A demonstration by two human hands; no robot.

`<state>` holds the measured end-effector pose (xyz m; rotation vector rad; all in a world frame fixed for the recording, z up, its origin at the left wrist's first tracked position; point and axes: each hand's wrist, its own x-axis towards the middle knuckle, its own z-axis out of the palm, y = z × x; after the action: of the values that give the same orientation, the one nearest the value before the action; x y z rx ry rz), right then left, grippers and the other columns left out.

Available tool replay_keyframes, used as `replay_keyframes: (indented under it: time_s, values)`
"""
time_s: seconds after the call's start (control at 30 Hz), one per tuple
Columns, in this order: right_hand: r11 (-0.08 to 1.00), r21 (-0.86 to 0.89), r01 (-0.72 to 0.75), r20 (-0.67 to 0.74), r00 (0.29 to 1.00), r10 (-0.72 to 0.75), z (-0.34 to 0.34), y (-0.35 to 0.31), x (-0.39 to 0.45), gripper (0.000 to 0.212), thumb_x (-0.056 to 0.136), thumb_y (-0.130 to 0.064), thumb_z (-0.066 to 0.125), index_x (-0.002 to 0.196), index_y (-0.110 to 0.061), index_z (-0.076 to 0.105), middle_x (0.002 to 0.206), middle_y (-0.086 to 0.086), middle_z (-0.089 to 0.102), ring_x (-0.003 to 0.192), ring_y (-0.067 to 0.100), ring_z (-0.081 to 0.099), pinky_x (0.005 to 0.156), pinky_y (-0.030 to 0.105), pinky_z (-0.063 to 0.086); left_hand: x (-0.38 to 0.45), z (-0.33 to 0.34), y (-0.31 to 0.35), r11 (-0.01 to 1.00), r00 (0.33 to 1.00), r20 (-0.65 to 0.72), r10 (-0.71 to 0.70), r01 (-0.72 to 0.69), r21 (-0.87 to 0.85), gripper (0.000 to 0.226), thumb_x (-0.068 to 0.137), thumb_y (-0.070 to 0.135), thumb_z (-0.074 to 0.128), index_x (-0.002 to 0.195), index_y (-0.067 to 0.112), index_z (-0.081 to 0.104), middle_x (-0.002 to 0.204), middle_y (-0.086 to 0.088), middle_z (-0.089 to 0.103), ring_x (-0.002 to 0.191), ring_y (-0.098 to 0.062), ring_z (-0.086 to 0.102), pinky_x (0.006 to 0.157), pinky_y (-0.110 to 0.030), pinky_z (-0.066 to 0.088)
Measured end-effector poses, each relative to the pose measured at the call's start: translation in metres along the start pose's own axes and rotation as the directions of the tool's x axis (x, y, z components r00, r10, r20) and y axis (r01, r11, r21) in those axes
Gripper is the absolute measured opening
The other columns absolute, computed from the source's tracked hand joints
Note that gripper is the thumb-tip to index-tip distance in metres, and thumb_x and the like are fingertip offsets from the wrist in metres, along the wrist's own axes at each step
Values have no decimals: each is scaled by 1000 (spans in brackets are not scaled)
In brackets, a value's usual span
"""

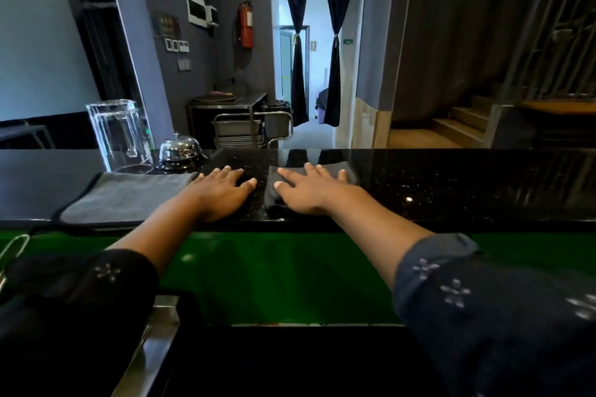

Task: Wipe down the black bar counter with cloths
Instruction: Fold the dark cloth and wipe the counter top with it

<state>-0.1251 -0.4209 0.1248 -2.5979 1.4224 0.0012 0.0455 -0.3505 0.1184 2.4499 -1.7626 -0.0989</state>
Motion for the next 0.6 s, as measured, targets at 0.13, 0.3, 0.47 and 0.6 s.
replay_keyframes:
  time_s: [0.13, 0.3, 0.47, 0.6]
  values:
    - [1000, -2, -6, -30, 1000, 6, -3, 8, 43, 60, 97, -65, 16, 153, -46, 7, 165, 7, -4, 151, 30, -4, 114, 64, -7, 2, 2, -3, 1000, 1000, 0, 14, -14, 21, 67, 96, 59, 15, 153, 25, 12, 161, -4, 6, 148, -20, 5, 118, -42, 2]
    - [968, -3, -251, -61, 966, 251, -21, 108, 95, 68, 88, -76, 12, 151, -50, 9, 165, 6, 1, 150, 34, 1, 114, 66, -1, 6, 5, -5, 999, 999, -24, 40, -40, 23, 67, 95, 60, 14, 153, 27, 11, 161, -3, 6, 148, -20, 6, 118, -41, 2]
    - [910, -25, -414, -7, 910, 414, -32, 158, 130, 68, 88, -72, 10, 152, -49, 10, 165, 7, -4, 149, 38, -4, 116, 63, -1, 14, 11, -8, 999, 999, -28, 39, -39, -13, 66, 96, 59, 15, 153, 29, 9, 161, 0, 2, 148, -17, 1, 119, -39, 0]
    - [972, -56, -227, 0, 974, 227, -20, 94, 152, 76, 72, -82, 5, 142, -61, 24, 165, 1, 4, 149, 39, 3, 110, 72, -1, 15, 13, -8, 999, 999, -20, 32, -33, -31, 65, 96, 58, 15, 153, 29, 8, 161, 0, 1, 148, -18, 0, 118, -39, -1]
